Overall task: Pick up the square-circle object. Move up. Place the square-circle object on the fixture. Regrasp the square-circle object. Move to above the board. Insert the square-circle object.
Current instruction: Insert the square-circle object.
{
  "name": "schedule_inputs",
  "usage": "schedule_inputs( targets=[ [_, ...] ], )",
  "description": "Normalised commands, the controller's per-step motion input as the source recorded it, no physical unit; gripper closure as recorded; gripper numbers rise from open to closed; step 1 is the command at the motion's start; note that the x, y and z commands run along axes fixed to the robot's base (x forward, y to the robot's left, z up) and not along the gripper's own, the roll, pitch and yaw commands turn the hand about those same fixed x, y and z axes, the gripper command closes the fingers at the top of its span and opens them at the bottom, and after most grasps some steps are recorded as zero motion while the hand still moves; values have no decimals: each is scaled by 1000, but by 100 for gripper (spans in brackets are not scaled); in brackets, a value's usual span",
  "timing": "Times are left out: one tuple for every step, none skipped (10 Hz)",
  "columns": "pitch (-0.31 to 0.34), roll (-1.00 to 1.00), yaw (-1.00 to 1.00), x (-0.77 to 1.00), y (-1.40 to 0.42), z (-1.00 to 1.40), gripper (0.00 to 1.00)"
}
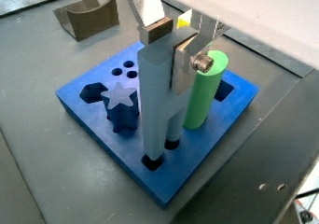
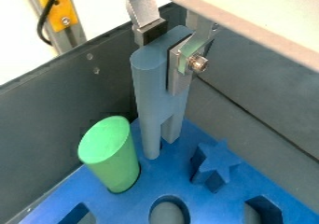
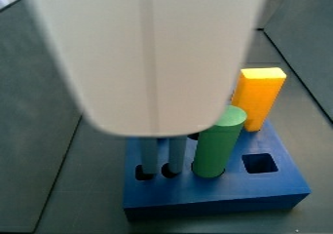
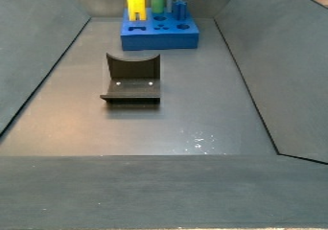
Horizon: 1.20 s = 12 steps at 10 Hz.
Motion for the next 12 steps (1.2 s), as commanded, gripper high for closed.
schedule_inputs(
  targets=[
    [-106, 76, 0, -209, -280, -374, 100],
    [-126, 71, 97, -203, -257, -403, 100],
    [-107, 14, 86, 0, -57, -477, 100],
    [-67, 0, 34, 354, 3, -623, 100],
    [-86, 0, 0, 363, 131, -900, 100],
    [-60, 89, 0, 249, 40, -980, 100],
    [-37, 141, 0, 171, 0, -989, 100],
    [-7, 126, 0, 206, 0, -869, 100],
    [-169, 43, 0, 123, 0, -520, 100],
    [-61, 0, 0, 49, 0, -126, 100],
    [-19, 0, 0, 0, 0, 0, 100],
    [0, 0, 0, 0, 0, 0, 100]
  ],
)
